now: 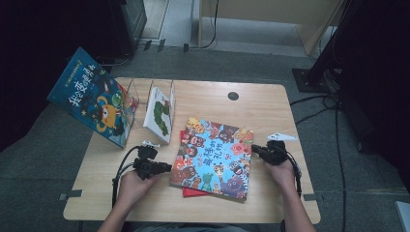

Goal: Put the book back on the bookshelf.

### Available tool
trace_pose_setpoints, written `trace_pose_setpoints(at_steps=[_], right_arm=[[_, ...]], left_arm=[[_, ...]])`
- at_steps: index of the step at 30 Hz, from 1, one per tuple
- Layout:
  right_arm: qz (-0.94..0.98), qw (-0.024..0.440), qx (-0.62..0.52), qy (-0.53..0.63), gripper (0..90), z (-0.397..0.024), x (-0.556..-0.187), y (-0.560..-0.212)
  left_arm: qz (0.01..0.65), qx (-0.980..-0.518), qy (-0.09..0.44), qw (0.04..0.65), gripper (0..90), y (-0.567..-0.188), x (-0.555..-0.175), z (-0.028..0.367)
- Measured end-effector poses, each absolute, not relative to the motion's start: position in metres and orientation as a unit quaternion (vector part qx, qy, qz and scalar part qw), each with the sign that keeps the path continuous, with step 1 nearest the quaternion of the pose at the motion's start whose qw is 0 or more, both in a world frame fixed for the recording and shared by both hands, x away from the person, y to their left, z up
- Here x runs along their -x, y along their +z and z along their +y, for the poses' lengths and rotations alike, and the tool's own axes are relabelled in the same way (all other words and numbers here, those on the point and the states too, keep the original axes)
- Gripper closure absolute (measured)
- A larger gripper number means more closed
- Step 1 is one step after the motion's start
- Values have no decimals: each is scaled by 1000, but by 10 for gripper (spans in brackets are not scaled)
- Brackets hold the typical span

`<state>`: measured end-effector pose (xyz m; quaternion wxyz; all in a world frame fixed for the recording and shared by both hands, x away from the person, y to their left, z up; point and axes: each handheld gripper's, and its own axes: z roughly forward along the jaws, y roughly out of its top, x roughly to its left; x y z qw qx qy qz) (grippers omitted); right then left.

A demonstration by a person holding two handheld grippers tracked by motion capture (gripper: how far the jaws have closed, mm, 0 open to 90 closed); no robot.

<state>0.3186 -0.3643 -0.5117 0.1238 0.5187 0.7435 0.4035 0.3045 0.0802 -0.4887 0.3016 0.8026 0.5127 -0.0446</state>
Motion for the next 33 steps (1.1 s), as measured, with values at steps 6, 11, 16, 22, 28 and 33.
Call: trace_pose_setpoints(at_steps=[6,11,16,22,28,33], right_arm=[[745,123,-517,403,900,-362,-319,-512],[747,124,-515,402,900,-358,-318,-512],[750,122,-512,401,900,-355,-316,-512],[759,120,-503,395,900,-349,-313,-512],[760,118,-504,394,900,-349,-311,-513],[762,116,-503,391,900,-348,-307,-513]], left_arm=[[510,-800,-44,313,618,-484,-309,81],[507,-797,-52,324,552,-485,-315,78],[508,-791,-72,334,489,-488,-323,76],[510,-790,-80,330,456,-491,-329,72],[511,-789,-85,331,446,-493,-334,68],[511,-789,-91,329,440,-495,-337,64]])
